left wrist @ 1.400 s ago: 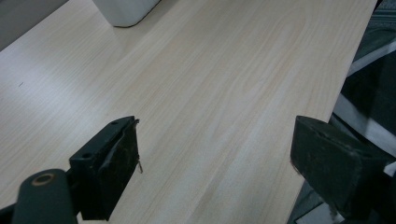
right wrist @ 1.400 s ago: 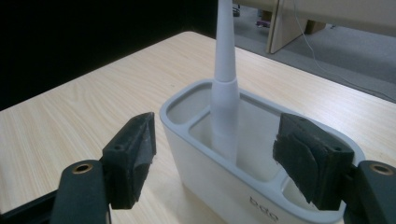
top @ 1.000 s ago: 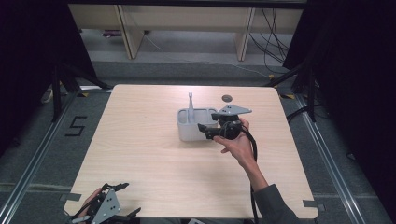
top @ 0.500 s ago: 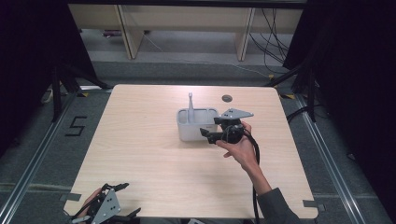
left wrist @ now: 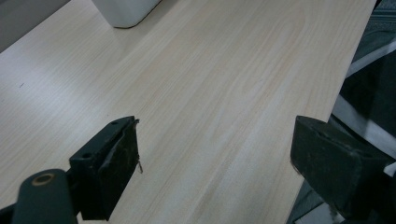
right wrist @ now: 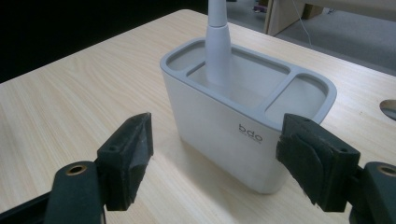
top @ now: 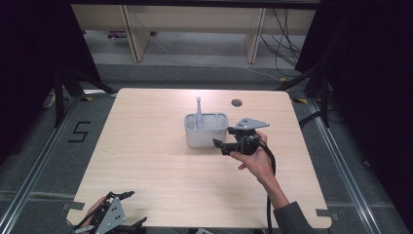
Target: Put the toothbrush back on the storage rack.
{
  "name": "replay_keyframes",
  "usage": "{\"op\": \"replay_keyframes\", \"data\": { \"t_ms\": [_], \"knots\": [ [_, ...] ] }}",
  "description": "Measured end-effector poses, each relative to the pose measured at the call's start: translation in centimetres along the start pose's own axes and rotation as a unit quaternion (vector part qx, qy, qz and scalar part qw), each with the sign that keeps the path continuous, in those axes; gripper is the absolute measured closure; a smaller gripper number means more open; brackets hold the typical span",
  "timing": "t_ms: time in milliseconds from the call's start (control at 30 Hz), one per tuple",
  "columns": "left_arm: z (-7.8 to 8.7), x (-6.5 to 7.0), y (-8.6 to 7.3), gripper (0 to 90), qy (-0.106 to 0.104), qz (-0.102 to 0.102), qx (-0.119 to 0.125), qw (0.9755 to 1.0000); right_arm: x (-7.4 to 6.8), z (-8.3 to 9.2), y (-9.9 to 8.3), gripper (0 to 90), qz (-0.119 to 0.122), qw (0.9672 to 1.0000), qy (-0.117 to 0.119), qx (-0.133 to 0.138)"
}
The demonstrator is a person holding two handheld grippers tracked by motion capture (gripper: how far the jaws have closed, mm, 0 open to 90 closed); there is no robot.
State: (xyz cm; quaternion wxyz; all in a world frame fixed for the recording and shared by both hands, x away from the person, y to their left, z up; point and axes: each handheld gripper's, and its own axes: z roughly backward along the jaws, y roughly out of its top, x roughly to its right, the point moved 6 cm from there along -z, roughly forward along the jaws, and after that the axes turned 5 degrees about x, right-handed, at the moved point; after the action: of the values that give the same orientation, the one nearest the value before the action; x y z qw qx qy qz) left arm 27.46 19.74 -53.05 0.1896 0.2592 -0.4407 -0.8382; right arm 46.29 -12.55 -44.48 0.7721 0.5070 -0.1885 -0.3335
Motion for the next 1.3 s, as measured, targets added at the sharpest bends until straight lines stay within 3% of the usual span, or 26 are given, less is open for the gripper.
{"op": "replay_keyframes", "data": {
  "t_ms": [233, 267, 300, 367, 433, 500, 533, 567, 733, 800, 833, 900, 1033, 1067, 1100, 1267, 1300],
  "knots": [
    [0.0, 0.0, 0.0, 14.9, 0.001, -0.001, 0.0, 1.0, 0.0, 0.5, -0.4, 27.0, -0.003, 1.0, 0.003, 0.003],
    [0.0, 0.0, 0.0, 14.9, 0.001, 0.0, 0.001, 1.0, -0.1, 0.6, -0.5, 27.0, -0.016, 0.9999, 0.002, 0.003],
    [0.0, 0.0, 0.0, 14.9, 0.001, -0.001, 0.001, 1.0, 0.1, 0.6, -0.6, 26.8, -0.002, 1.0, 0.004, 0.004],
    [0.0, 0.0, 0.0, 14.9, 0.001, -0.001, 0.001, 1.0, 0.0, 0.9, -0.8, 26.4, -0.011, 0.9999, -0.002, -0.006],
    [0.0, 0.0, 0.0, 14.9, 0.001, -0.002, 0.0, 1.0, 0.1, 1.0, -1.0, 25.6, -0.001, 1.0, -0.009, -0.003],
    [0.0, 0.0, 0.0, 14.9, 0.001, 0.0, 0.002, 1.0, -0.1, 1.2, -1.3, 23.9, -0.016, 0.9997, -0.01, -0.012],
    [0.0, 0.0, 0.0, 14.9, 0.001, 0.0, 0.001, 1.0, 0.1, 1.2, -1.4, 23.2, -0.003, 0.9999, -0.01, -0.011],
    [0.0, 0.0, 0.0, 14.9, 0.002, 0.0, 0.001, 1.0, -0.1, 1.2, -1.7, 22.3, -0.02, 0.9997, -0.011, -0.011],
    [0.0, 0.0, 0.0, 14.9, 0.001, -0.001, 0.0, 1.0, 0.0, 1.3, -2.2, 22.2, -0.01, 0.9998, -0.005, -0.016],
    [0.0, 0.0, 0.0, 14.9, 0.002, 0.0, 0.001, 1.0, -0.1, 1.4, -2.5, 22.6, -0.014, 0.9997, -0.008, -0.019],
    [0.0, 0.0, 0.0, 14.9, 0.002, -0.001, 0.001, 1.0, -0.4, 1.4, -2.6, 22.6, -0.027, 0.9993, -0.006, -0.026],
    [0.0, 0.0, 0.0, 14.9, 0.002, 0.0, 0.001, 1.0, -0.4, 1.2, -3.0, 22.6, -0.01, 0.9996, -0.005, -0.026],
    [0.0, 0.0, 0.0, 14.9, 0.001, 0.0, 0.001, 1.0, -0.8, 1.1, -3.5, 22.1, -0.015, 0.9993, 0.003, -0.035],
    [0.0, 0.0, 0.0, 14.9, 0.001, 0.0, 0.001, 1.0, -1.1, 1.3, -3.6, 22.2, -0.03, 0.9987, -0.003, -0.041],
    [0.0, 0.0, 0.0, 14.9, 0.002, 0.0, 0.0, 1.0, -1.0, 1.2, -3.7, 22.2, -0.017, 0.9992, 0.002, -0.035],
    [0.0, 0.0, 0.0, 14.9, 0.002, 0.001, 0.001, 1.0, -1.3, 1.2, -4.4, 22.2, -0.014, 0.9992, -0.001, -0.038],
    [0.0, 0.0, 0.0, 14.9, 0.002, 0.0, 0.0, 1.0, -1.5, 1.3, -4.6, 22.1, -0.024, 0.9986, 0.003, -0.048]
  ]
}}
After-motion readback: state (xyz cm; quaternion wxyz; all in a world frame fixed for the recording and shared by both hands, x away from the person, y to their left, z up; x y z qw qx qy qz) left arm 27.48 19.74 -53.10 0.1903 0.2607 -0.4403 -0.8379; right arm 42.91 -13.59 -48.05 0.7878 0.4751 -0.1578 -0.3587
